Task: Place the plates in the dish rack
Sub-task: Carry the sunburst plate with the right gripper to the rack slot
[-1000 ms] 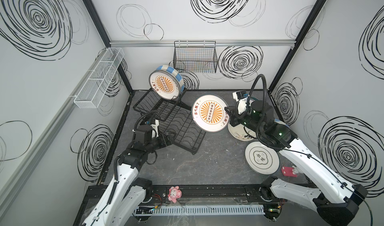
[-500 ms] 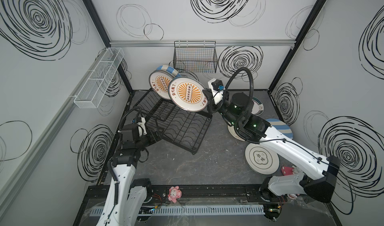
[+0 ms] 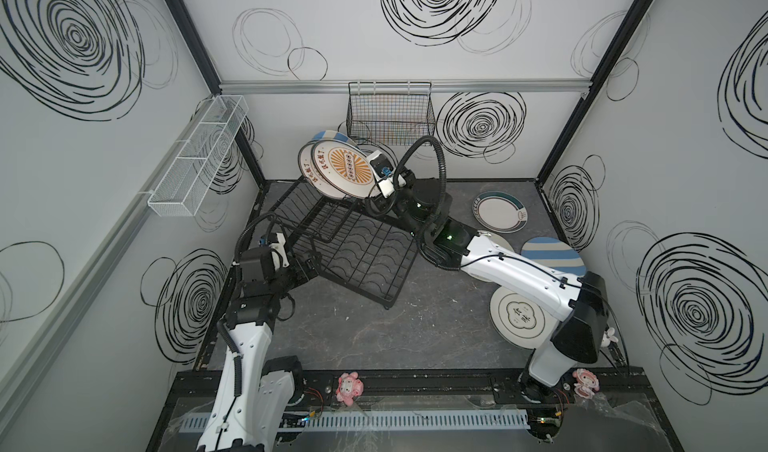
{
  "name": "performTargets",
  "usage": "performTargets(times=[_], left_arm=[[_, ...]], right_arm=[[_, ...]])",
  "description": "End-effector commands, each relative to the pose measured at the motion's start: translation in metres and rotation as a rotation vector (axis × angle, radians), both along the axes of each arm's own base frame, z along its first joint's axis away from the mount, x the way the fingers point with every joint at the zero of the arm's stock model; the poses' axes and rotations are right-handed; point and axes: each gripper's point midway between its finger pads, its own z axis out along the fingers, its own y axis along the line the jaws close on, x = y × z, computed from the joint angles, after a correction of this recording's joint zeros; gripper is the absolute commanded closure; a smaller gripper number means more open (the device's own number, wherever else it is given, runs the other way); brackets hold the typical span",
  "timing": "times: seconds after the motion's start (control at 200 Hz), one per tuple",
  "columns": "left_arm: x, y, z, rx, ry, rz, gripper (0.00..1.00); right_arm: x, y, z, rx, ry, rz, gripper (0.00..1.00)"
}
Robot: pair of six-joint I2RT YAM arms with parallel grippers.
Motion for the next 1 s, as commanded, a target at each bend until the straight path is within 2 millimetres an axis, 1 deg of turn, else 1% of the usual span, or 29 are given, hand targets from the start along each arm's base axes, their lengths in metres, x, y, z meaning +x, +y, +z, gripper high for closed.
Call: performTargets(times=[0.0, 0.125, 0.43, 0.53, 0.805, 0.995], left_arm=[[0.008, 0.004, 0.008, 0.026, -0.056, -0.004, 0.04], [0.008, 0.003, 0.009, 0.026, -0.063, -0.010, 0.04], [0.008, 0.002, 0.011, 0.022, -0.073, -0.019, 0.04], [0.008, 0.001, 0.011, 0.022, -0.075, -0.021, 0.04], [0.008, 0.002, 0.011, 0.021, -0.074, -0.020, 0.04], [0.008, 0.001, 0.010, 0.020, -0.075, -0.022, 0.04]], right_arm=[[-0.002, -0.006, 0.047, 0.105, -0.112, -0.025, 1.00], [0.006, 0.003, 0.041, 0.093, -0.114, -0.031, 1.00], [0.021, 0.019, 0.034, 0.065, -0.125, -0.050, 1.00], [0.025, 0.025, 0.028, 0.053, -0.116, -0.051, 1.00], [0.035, 0.033, 0.009, 0.031, -0.096, -0.071, 1.00], [0.041, 0.036, 0.004, 0.015, -0.097, -0.088, 1.00]])
